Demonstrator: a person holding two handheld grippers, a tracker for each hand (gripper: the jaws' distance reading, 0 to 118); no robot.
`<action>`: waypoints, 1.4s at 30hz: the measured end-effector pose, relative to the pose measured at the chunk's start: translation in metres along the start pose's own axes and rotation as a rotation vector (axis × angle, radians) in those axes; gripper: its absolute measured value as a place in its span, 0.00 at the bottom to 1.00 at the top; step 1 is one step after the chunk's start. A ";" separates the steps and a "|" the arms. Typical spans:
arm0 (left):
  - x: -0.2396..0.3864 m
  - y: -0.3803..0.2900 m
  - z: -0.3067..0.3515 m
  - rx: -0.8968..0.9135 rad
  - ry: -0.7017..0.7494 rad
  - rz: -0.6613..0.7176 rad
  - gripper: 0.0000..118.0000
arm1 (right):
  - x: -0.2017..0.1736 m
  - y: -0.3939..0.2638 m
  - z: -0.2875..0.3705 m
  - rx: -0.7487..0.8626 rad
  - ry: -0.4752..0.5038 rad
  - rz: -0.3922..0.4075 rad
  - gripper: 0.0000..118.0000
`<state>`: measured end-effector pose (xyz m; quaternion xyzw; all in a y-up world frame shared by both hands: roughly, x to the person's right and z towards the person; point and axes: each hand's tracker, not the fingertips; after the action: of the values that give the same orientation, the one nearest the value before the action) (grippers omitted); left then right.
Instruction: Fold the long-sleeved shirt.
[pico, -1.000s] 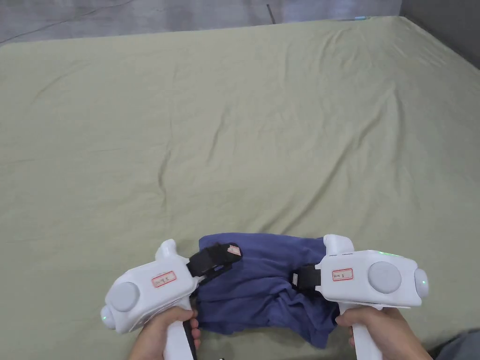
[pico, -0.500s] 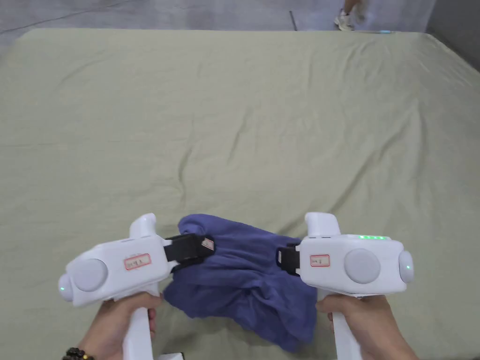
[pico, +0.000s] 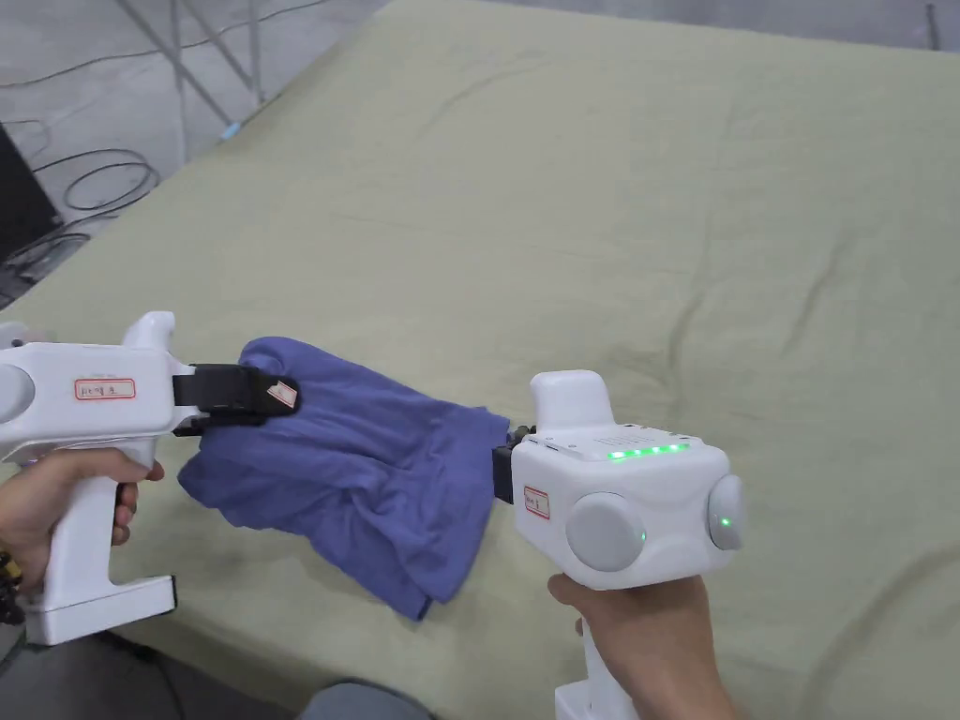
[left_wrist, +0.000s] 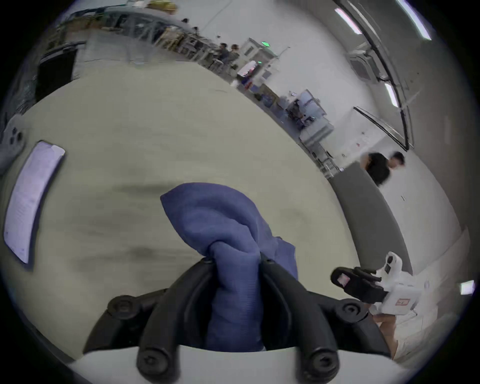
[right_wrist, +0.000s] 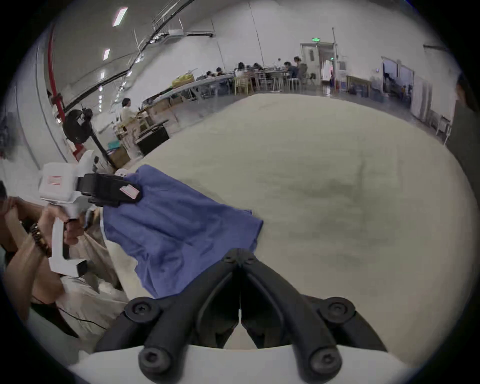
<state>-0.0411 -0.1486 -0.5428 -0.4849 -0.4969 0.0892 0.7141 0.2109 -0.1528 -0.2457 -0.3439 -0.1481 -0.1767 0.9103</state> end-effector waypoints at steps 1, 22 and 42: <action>-0.011 0.002 0.001 -0.009 0.027 0.009 0.16 | -0.004 -0.002 -0.006 -0.010 0.027 -0.011 0.02; 0.260 -0.058 0.016 0.454 0.143 -0.491 0.05 | 0.089 0.028 0.184 0.326 -0.155 0.019 0.02; 0.452 -0.219 -0.116 0.661 0.123 -0.702 0.05 | 0.233 -0.073 0.353 0.699 -0.715 0.030 0.02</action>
<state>0.1949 -0.0555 -0.0943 -0.0396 -0.5323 -0.0330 0.8450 0.3362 -0.0159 0.1413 -0.0595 -0.4964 0.0256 0.8657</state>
